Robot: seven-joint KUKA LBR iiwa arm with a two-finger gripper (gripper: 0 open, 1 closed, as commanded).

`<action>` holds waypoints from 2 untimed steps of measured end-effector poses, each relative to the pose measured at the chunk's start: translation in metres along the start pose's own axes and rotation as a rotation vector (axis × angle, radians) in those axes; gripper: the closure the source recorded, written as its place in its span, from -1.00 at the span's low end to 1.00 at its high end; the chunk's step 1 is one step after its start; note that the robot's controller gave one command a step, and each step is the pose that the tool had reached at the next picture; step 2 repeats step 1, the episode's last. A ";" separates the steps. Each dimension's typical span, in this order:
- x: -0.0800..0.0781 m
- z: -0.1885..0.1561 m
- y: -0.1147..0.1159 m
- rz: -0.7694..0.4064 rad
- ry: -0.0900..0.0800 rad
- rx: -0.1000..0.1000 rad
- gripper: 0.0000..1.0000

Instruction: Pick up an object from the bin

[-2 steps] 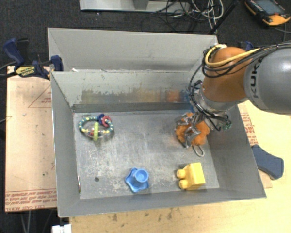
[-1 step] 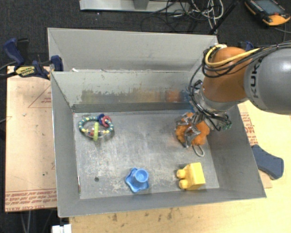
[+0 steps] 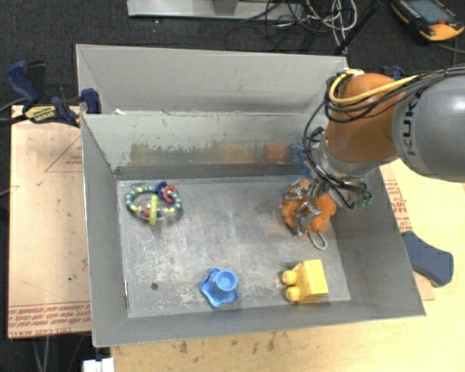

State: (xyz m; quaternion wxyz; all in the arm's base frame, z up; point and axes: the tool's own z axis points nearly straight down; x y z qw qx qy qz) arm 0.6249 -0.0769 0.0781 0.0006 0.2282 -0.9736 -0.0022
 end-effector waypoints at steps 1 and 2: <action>0.001 -0.020 0.001 0.000 0.003 0.000 1.00; 0.001 -0.020 0.001 0.000 0.003 0.000 1.00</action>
Offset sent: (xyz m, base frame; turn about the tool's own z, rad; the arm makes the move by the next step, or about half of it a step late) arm 0.0001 -0.0001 0.0071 0.0000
